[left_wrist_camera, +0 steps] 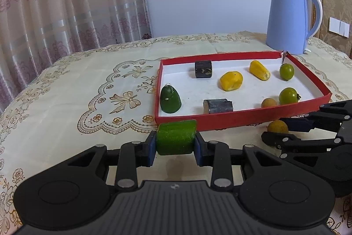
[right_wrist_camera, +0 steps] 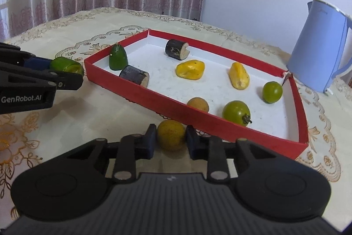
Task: Organize fruits
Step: 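Grasp the round yellow fruit with right while left lifts the cucumber chunk, then carry the cucumber chunk into the red box and open the left gripper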
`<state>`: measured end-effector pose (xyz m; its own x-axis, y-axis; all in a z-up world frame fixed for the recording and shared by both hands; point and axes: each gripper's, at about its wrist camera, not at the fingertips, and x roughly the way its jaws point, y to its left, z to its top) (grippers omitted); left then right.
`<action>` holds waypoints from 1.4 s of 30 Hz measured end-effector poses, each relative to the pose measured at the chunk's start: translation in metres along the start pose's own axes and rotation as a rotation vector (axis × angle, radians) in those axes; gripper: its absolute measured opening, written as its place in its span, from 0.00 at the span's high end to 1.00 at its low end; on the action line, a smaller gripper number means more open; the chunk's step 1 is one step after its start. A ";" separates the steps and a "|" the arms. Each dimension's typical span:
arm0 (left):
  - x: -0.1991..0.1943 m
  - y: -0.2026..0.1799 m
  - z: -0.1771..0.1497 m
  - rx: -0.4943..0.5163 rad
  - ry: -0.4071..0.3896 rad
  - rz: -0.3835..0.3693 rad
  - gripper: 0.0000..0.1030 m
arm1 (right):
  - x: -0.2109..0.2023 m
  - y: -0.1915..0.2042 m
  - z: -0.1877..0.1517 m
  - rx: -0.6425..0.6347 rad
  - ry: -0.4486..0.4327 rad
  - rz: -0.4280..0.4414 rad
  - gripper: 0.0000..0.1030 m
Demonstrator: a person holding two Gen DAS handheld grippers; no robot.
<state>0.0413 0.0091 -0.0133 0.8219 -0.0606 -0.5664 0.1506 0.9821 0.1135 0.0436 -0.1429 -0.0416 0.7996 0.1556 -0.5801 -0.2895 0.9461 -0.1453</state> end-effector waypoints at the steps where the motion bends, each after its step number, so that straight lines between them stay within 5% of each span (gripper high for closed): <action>1: 0.000 0.000 0.000 0.002 -0.001 0.000 0.68 | -0.003 0.000 -0.001 -0.001 -0.007 -0.008 0.74; 19: 0.007 -0.016 0.014 0.047 -0.003 0.033 0.68 | -0.068 -0.055 -0.018 0.205 -0.168 -0.070 0.74; 42: 0.020 -0.028 0.042 0.063 -0.031 0.062 0.68 | -0.071 -0.046 -0.027 0.183 -0.148 -0.041 0.74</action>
<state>0.0765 -0.0271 0.0068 0.8472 -0.0064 -0.5312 0.1324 0.9709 0.1994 -0.0142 -0.2054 -0.0157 0.8809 0.1433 -0.4511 -0.1660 0.9861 -0.0107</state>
